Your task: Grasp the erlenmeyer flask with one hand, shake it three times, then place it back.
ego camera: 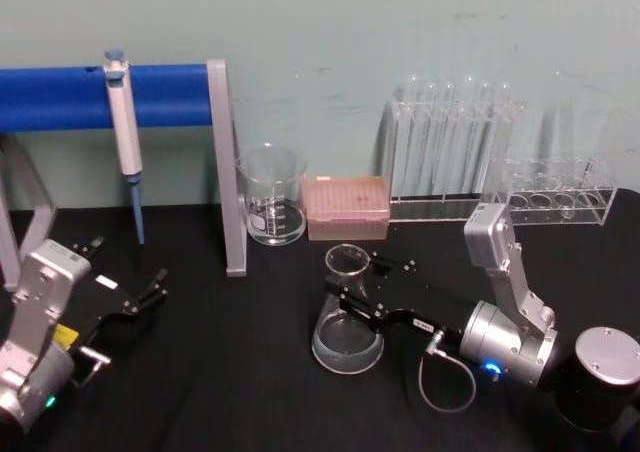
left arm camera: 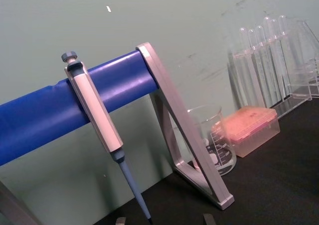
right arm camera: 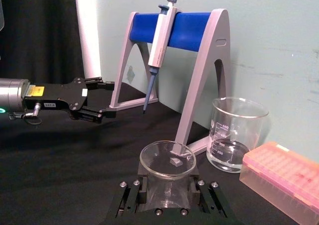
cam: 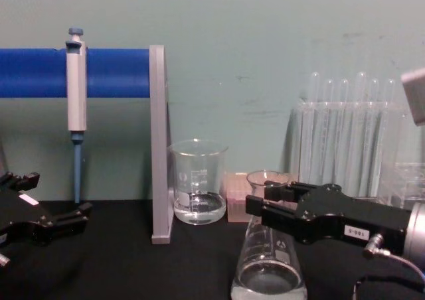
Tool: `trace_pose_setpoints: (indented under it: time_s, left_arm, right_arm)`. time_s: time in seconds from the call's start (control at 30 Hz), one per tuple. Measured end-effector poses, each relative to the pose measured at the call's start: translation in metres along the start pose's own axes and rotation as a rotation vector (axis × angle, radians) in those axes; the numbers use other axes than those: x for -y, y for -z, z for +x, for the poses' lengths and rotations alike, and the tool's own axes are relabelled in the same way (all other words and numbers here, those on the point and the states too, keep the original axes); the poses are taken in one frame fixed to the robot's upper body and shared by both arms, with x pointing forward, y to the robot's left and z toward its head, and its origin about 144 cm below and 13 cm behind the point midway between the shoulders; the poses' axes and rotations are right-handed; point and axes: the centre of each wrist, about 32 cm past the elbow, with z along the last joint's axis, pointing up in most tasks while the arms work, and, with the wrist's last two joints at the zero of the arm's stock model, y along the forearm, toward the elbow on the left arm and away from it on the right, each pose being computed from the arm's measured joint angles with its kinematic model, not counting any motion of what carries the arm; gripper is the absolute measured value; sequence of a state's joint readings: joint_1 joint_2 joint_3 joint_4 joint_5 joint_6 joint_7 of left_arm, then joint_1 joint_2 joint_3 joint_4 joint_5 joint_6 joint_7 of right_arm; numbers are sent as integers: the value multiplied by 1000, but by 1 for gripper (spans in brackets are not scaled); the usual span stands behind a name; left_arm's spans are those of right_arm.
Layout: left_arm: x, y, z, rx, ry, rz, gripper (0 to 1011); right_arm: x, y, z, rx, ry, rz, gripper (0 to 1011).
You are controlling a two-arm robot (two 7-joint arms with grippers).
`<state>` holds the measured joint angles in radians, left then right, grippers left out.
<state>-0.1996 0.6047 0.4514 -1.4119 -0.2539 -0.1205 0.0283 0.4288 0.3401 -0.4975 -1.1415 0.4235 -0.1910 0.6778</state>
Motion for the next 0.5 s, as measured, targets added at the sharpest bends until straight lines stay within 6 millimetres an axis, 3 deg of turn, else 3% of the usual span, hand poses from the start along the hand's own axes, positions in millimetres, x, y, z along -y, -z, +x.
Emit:
trace_pose_setpoints:
  time_s: [0.5]
  left_arm:
    - [0,0,0,0,0,0,1001]
  right_arm:
    - [0,0,0,7,11,-7,465]
